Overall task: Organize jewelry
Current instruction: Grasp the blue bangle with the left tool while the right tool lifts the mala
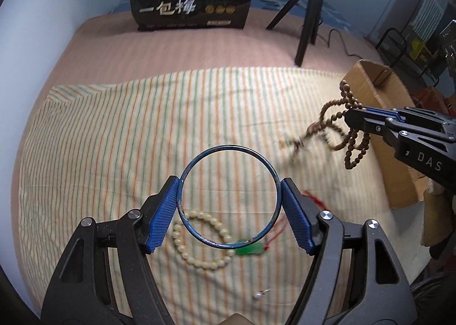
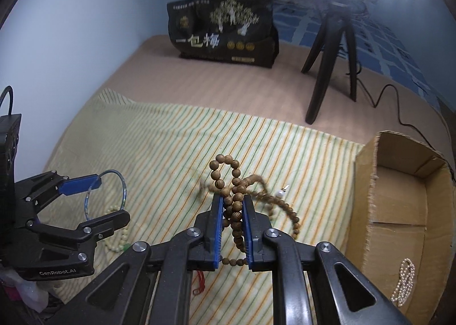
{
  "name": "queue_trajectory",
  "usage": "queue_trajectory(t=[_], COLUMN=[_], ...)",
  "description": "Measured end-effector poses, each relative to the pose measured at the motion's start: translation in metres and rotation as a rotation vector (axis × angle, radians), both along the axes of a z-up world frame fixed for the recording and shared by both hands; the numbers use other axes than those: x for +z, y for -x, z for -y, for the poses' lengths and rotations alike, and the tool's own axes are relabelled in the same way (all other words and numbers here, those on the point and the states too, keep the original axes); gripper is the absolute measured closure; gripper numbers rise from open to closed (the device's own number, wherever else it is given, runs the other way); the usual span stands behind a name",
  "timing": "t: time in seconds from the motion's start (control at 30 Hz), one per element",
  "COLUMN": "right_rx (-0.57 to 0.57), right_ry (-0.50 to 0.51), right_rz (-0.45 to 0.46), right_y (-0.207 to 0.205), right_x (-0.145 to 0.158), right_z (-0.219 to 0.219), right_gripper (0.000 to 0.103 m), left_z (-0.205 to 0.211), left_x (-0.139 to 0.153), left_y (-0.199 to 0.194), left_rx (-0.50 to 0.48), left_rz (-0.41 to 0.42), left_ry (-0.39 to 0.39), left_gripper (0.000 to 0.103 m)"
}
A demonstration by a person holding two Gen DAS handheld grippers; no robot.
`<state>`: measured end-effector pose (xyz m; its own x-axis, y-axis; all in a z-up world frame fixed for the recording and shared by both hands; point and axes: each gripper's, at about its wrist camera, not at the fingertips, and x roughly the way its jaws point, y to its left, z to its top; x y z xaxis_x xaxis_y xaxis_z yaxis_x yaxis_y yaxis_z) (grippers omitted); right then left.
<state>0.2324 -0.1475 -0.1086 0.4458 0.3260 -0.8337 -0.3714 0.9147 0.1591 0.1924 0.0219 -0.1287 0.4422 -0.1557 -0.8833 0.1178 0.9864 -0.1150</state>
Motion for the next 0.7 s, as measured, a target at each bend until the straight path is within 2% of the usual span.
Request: queue_trajectory(t=[0.2,0.27,0.7], right_rx=[-0.029,-0.039,-0.09], right_ry=[-0.03,-0.036,-0.078], right_rz=[0.034,0.046,0.126], right_y=[0.009,0.013,0.041], right_x=[0.015,0.02,0.051], right_z=[0.023,0.031,0.074], right_gripper=[0.092,0.099,0.099], left_z=[0.025,0.032,0.068], left_x=[0.019,0.024,0.051], left_y=[0.007,0.008,0.022], left_rx=[-0.019,-0.029,-0.068], left_rz=[0.044,0.058,0.13], left_ry=[0.023,0.031,0.08], left_gripper=[0.03,0.03,0.03])
